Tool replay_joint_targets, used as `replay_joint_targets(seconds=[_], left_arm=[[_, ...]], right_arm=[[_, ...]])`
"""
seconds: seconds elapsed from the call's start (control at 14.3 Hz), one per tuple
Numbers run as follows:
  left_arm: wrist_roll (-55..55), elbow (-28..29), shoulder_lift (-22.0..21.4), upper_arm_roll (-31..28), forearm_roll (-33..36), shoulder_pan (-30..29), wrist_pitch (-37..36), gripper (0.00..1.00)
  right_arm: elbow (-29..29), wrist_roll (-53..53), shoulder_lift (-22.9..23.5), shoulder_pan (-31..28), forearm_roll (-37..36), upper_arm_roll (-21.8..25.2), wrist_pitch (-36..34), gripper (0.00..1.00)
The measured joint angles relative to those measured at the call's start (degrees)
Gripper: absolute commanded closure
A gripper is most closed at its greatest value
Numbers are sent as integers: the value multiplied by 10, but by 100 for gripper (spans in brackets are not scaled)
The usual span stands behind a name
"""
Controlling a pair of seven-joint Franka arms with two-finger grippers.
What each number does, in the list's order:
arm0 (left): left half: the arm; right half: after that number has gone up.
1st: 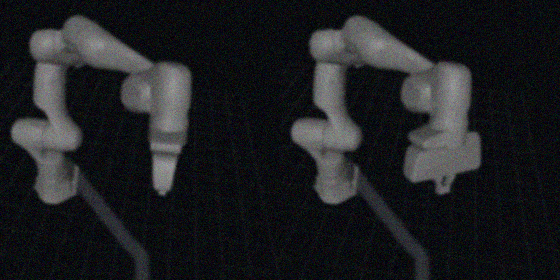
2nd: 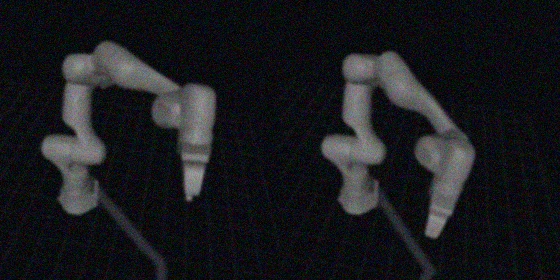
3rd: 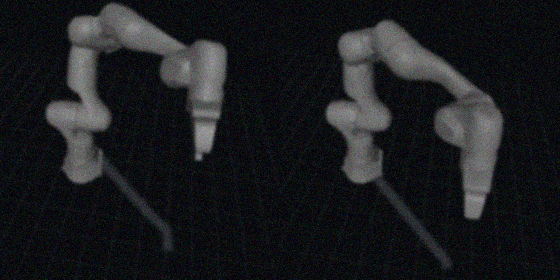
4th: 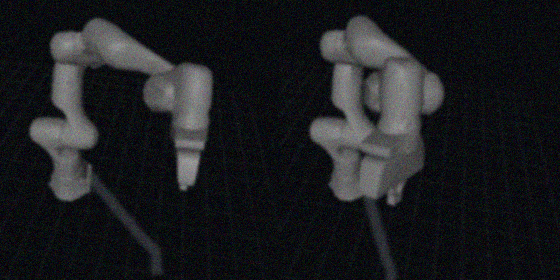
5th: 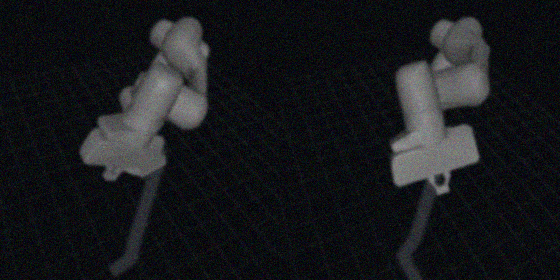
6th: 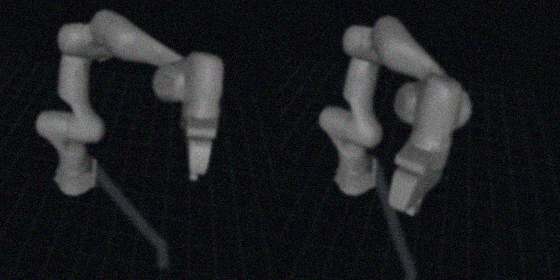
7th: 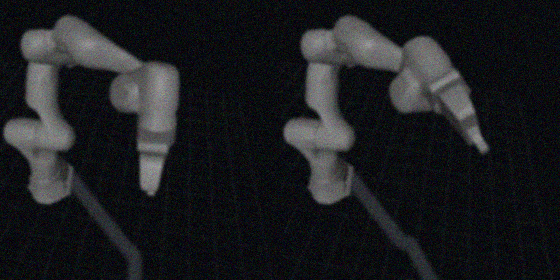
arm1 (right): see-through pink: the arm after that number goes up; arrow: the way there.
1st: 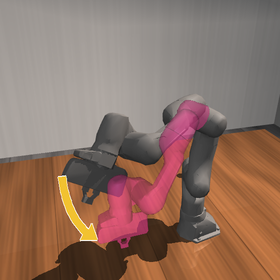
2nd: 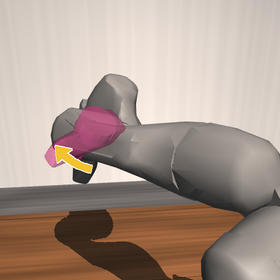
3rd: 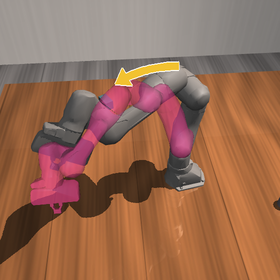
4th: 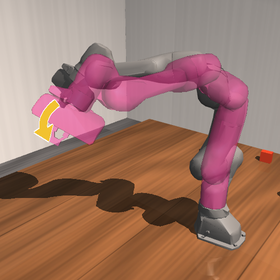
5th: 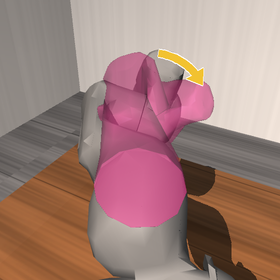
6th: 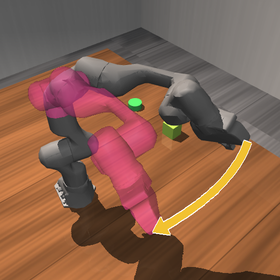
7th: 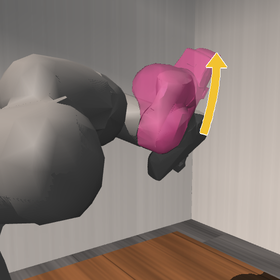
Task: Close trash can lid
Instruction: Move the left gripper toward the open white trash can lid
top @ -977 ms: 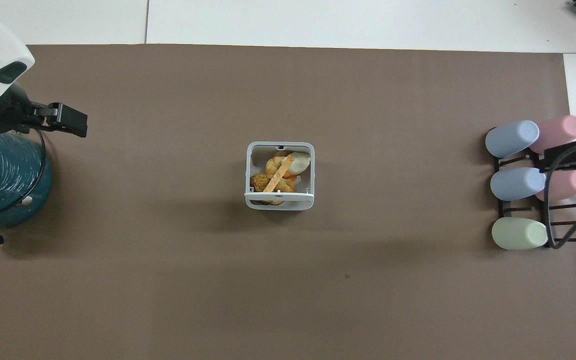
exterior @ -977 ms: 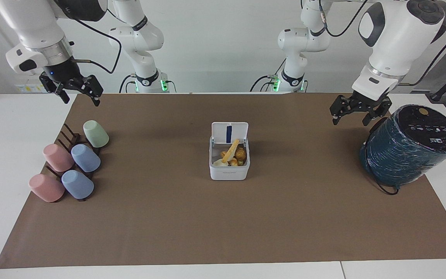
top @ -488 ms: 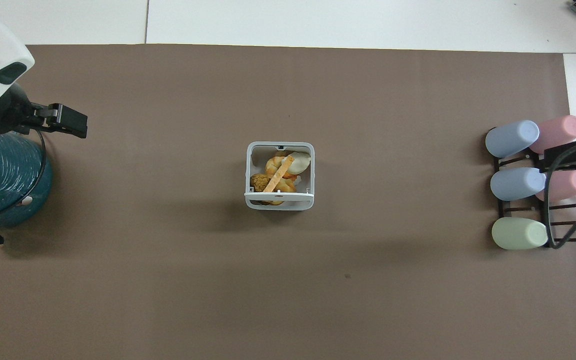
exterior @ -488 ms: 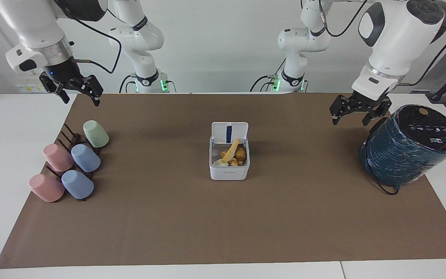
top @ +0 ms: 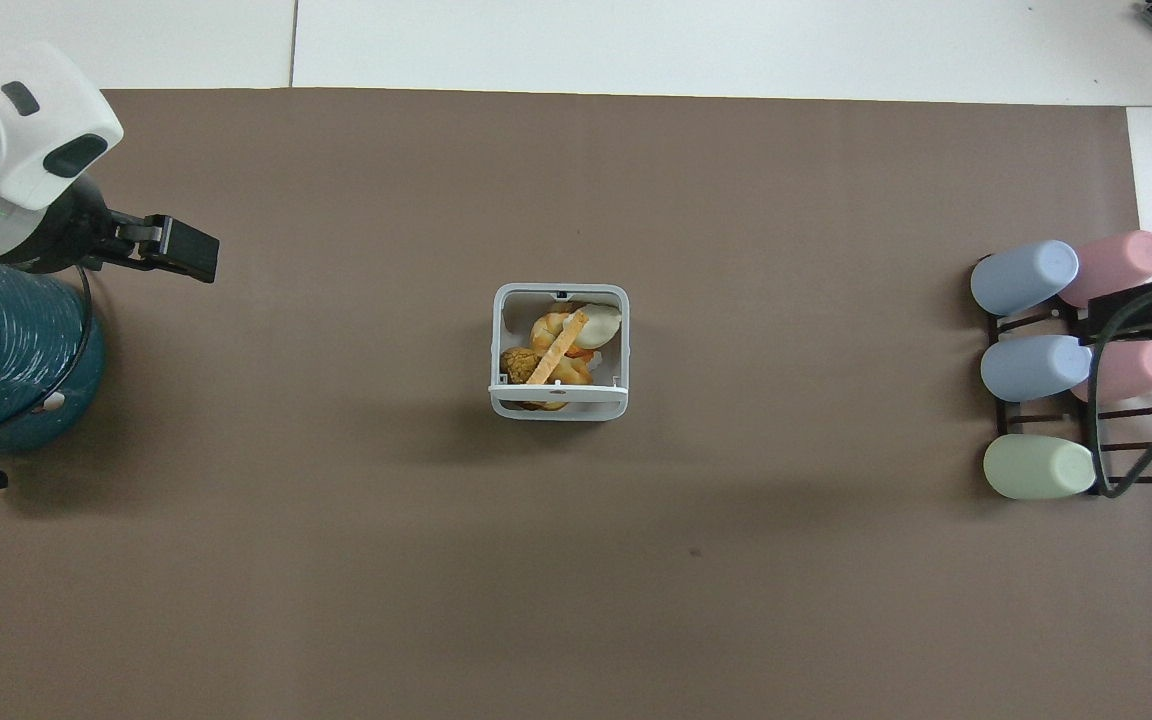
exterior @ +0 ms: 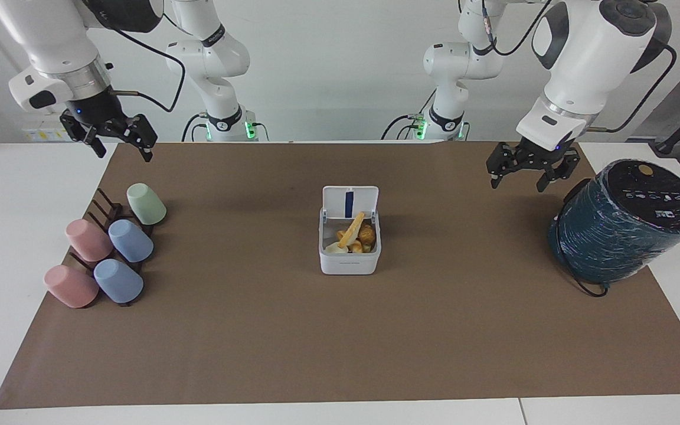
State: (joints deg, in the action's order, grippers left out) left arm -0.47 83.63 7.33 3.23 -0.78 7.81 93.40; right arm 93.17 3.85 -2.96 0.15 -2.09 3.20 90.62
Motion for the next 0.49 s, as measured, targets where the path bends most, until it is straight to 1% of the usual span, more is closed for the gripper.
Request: replay_joint_targets(seconds=[0.21,0.28,0.35,0.49], left_arm=[[-12,0,0,0,-9,4,-2,41],[-34,0,0,0,-10,9,-3,55],[-65,1,0,1,-11,20,-5,65],[-128,2,-2,2,-11,50,-8,74]], right_arm=[[0,0,0,0,0,0,0,0],[0,0,0,0,0,0,0,0],[0,0,0,0,0,0,0,0],[0,0,0,0,0,0,0,0]])
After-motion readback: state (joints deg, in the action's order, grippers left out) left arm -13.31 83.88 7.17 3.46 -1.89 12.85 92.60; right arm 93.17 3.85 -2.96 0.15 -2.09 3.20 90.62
